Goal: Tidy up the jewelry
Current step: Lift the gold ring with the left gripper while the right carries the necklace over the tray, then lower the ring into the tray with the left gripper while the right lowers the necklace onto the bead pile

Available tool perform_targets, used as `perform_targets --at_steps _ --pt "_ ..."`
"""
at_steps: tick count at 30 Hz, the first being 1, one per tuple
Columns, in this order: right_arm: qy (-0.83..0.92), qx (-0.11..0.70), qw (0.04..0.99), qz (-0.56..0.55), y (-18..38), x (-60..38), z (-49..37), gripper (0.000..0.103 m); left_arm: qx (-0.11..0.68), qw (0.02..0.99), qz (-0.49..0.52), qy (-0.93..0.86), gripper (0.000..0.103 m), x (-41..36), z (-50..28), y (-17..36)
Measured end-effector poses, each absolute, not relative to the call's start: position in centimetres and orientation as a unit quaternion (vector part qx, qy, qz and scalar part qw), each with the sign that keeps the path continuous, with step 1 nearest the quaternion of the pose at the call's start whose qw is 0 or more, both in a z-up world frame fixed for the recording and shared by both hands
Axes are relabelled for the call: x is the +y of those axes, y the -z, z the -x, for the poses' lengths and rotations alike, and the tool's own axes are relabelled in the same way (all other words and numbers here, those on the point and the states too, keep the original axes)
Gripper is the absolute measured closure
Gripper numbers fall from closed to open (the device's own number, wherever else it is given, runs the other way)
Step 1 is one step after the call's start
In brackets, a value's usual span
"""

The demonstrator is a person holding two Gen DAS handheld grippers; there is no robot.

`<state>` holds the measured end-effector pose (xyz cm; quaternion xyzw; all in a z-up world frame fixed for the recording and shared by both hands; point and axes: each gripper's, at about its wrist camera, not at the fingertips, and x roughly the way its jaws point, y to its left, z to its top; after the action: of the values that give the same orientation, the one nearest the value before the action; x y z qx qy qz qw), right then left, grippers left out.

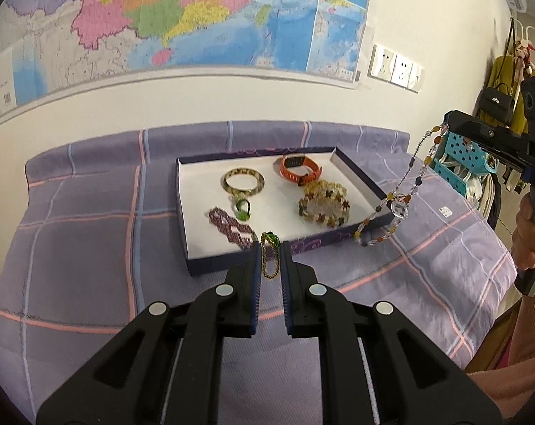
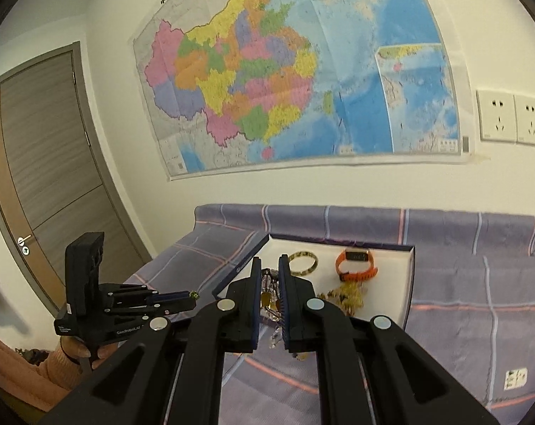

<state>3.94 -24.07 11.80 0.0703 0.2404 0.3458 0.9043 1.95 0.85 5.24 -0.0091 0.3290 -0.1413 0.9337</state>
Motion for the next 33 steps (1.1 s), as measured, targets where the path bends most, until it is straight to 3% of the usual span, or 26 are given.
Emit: perform_targets --at_steps 33 --pt "-0.323 0.234 0.915 -0.064 -13.1 -23.4 -8.8 0.095 0.326 0.936 0.004 0.133 0.092 0.3 -6.5 -6.1"
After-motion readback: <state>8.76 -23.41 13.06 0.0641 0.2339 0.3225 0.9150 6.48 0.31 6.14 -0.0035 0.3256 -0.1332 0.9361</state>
